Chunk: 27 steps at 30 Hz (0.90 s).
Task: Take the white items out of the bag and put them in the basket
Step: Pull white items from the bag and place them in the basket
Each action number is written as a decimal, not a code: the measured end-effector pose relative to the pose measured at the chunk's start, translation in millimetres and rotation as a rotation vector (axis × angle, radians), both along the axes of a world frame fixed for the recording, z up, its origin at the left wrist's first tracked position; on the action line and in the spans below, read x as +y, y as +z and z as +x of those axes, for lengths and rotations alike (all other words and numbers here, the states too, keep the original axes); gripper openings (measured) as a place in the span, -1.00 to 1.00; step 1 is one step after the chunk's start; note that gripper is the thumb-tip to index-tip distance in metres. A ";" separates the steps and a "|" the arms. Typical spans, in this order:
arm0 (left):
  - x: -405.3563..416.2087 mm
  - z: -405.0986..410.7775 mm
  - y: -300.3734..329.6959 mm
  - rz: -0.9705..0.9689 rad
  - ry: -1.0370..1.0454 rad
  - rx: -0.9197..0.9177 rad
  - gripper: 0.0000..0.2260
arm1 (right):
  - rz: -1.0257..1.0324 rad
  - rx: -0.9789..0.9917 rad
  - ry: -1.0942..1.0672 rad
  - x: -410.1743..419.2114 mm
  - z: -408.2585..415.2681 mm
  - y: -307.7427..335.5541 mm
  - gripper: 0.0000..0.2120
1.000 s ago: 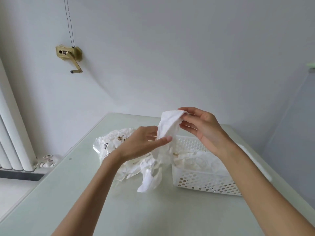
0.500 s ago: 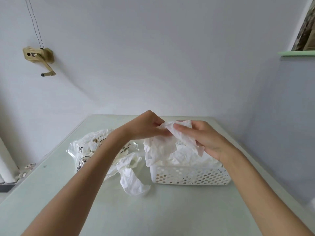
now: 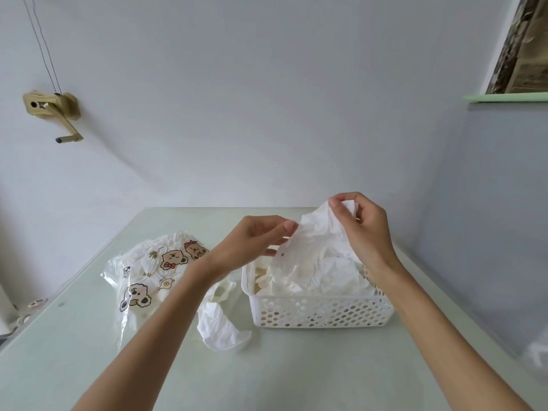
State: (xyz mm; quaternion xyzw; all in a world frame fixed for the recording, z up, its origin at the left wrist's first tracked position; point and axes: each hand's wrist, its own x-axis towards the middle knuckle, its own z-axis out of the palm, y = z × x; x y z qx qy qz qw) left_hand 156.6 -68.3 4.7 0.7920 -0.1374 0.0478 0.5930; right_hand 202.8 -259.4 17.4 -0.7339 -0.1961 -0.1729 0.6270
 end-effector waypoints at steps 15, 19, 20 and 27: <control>3.3 3.9 -18.7 -0.099 0.125 -0.006 -0.47 | -0.417 0.505 0.235 -50.6 35.9 23.3 -0.72; 1.3 7.2 -23.9 -0.111 0.116 0.033 -0.72 | -0.032 0.591 0.278 -51.6 45.1 18.9 -0.77; -0.5 7.2 -25.4 -0.132 0.110 0.048 -0.73 | 0.004 0.580 0.259 -49.7 46.8 16.8 -0.80; -35.3 29.2 -30.4 -0.377 0.430 0.116 -0.72 | 0.411 0.320 -0.177 -7.3 39.5 -0.8 -0.78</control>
